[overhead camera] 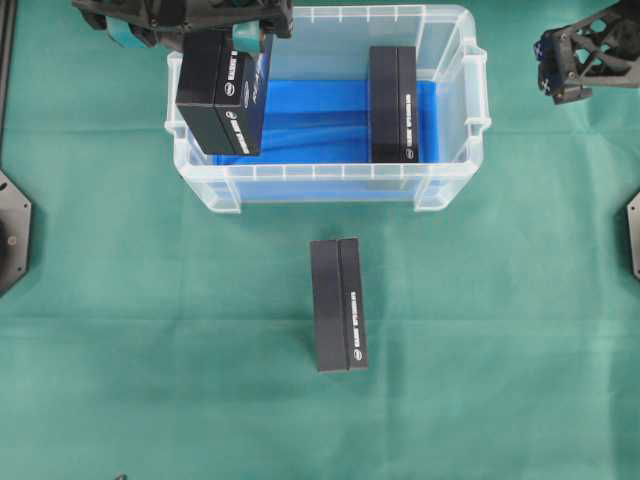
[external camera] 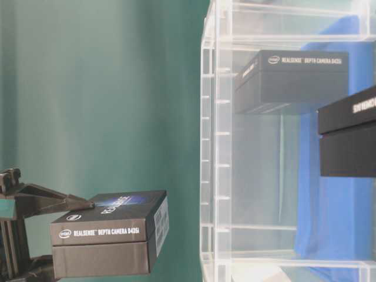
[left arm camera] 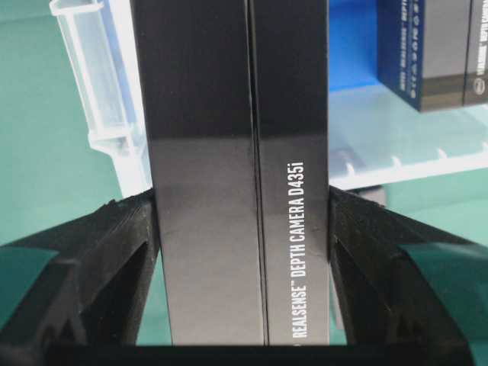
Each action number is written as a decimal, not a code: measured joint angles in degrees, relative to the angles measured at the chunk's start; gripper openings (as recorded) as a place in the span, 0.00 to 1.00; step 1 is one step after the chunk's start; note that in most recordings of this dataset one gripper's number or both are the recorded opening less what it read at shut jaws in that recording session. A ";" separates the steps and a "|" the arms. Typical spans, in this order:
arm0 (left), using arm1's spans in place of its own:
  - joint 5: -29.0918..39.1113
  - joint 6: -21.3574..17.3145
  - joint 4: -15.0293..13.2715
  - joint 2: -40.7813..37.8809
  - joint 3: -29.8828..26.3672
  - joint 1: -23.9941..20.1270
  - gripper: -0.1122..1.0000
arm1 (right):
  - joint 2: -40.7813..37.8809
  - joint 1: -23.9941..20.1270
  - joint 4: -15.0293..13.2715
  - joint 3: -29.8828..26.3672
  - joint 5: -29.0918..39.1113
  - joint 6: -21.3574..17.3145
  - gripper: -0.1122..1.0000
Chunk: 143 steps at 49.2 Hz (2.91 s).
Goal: Take out the box from the case.
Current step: 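Lift the left black box up out of the case with the left gripper, then carry the box forward and lower it left of the first box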
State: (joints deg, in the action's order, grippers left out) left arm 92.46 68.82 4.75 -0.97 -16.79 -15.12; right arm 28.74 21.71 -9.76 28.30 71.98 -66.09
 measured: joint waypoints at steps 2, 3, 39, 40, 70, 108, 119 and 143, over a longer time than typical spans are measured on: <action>-0.09 0.00 0.09 0.00 0.09 0.00 0.66 | 0.00 0.00 0.00 0.00 0.00 0.00 0.94; 0.00 0.00 0.09 0.00 0.00 0.00 0.66 | 0.09 0.00 0.00 0.00 0.00 0.00 0.94; -0.09 6.06 0.62 0.88 1.76 6.59 0.66 | 0.44 -1.58 0.00 0.62 0.00 0.00 0.94; 0.00 6.50 0.62 0.97 1.93 7.12 0.66 | 0.44 -1.67 0.00 0.62 0.00 0.00 0.94; 0.00 24.08 1.67 2.02 4.13 23.47 0.66 | 0.44 -3.34 0.00 0.88 0.00 -0.26 0.94; 1.23 36.04 4.22 2.02 4.22 33.49 0.66 | 0.44 -4.57 0.00 0.88 0.09 -0.35 0.94; 0.26 35.95 4.22 2.02 6.15 33.49 0.66 | 0.44 -4.66 0.00 0.88 0.00 -0.35 0.94; -12.39 36.47 4.75 2.02 22.06 33.49 0.66 | 0.44 -4.66 0.00 0.88 0.09 -0.53 0.94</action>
State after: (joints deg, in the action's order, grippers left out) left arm 80.07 105.29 9.49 1.05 5.27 18.37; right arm 29.18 17.05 -9.76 29.18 72.07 -66.62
